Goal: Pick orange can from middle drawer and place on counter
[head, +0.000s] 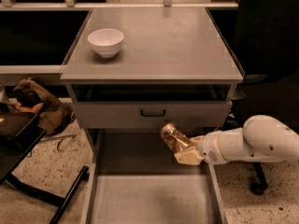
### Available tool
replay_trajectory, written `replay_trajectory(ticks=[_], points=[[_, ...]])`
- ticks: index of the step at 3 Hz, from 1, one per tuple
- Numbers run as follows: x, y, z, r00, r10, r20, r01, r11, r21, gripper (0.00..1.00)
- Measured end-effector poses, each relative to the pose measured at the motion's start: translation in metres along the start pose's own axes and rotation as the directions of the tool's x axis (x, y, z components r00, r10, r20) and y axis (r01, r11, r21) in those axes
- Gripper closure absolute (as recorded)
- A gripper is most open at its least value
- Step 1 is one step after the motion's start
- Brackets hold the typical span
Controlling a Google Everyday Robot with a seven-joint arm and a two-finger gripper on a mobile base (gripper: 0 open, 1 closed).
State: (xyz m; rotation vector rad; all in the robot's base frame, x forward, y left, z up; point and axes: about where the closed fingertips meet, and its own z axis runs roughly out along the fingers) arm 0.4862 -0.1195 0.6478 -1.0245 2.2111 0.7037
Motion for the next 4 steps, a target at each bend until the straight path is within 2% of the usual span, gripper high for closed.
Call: replay_trajectory(ticks=[1,2,3,4], points=[[-0.051,0.003,-0.023,0.999,-0.036,0.036,0.037,0.9988,-0.03,1.0],[-0.113,0.005,-0.069,0.993,-0.075,0.088,0.078,0.9965,-0.029,1.0],[-0.177,0.009,-0.117,0.985,-0.127,0.12,0.126,0.9919,0.018,1.0],[-0.177,0.009,-0.117,0.985,-0.127,0.12,0.126,0.9919,0.018,1.0]])
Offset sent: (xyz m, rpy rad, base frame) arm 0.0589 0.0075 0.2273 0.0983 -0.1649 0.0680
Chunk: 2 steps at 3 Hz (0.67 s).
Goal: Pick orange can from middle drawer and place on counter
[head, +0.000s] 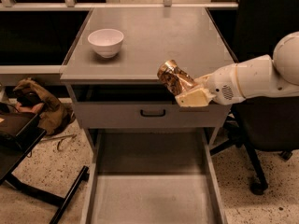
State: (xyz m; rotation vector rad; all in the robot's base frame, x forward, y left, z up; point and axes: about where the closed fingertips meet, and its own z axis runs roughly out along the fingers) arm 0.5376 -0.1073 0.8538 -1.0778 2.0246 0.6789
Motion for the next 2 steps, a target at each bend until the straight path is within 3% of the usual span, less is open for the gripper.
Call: replay_trajectory(ticks=[1,2], points=[[-0.029,-0.015,0.006,0.998,-0.051,0.031,0.05,0.9986,0.017,1.0],[-0.074,-0.048,0.033,0.991,-0.117,0.066,0.114,0.9925,0.044,1.0]])
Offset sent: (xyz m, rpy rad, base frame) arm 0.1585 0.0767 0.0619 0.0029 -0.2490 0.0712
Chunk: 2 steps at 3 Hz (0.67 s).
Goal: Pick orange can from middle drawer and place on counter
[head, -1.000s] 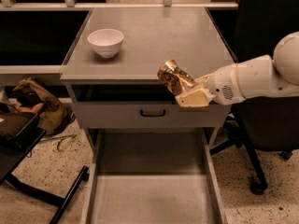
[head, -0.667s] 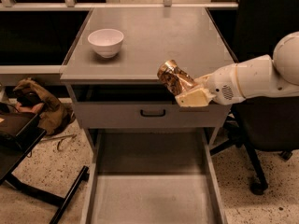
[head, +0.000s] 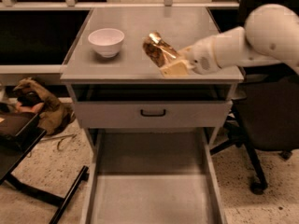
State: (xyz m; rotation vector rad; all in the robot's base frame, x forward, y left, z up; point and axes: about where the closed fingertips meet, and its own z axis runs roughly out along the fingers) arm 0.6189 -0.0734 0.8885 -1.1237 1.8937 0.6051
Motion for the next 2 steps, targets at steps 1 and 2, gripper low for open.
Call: replay_trajectory(ticks=[1,2], points=[[-0.024,-0.031,0.039,0.999,-0.041,0.004,0.041,0.9991,0.004,1.0],[-0.016,-0.061,0.078,0.999,-0.001,-0.041,0.002,1.0,0.01,1.0]])
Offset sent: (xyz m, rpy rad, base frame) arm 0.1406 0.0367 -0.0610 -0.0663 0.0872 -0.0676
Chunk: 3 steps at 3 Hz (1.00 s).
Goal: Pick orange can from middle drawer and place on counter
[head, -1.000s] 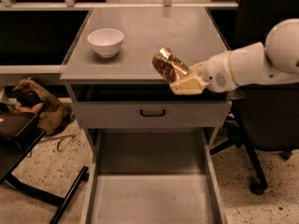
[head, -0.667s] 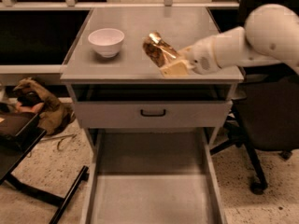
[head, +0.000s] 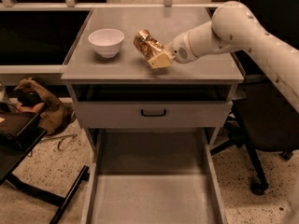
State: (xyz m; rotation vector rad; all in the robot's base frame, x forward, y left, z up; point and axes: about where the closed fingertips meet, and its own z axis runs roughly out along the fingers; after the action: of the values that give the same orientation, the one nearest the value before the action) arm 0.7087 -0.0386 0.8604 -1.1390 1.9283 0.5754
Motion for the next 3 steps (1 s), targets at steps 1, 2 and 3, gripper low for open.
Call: replay_trajectory(ticks=[1,2,3], points=[[0.0204,-0.0218,0.0242,0.995,0.068,-0.067,-0.068,0.9976,0.013,1.0],[0.0178,-0.0218,0.0227,0.995,0.068,-0.067,-0.068,0.9976,0.013,1.0],[0.0179,-0.0218,0.0228,0.995,0.068,-0.067,-0.068,0.9976,0.013,0.81]])
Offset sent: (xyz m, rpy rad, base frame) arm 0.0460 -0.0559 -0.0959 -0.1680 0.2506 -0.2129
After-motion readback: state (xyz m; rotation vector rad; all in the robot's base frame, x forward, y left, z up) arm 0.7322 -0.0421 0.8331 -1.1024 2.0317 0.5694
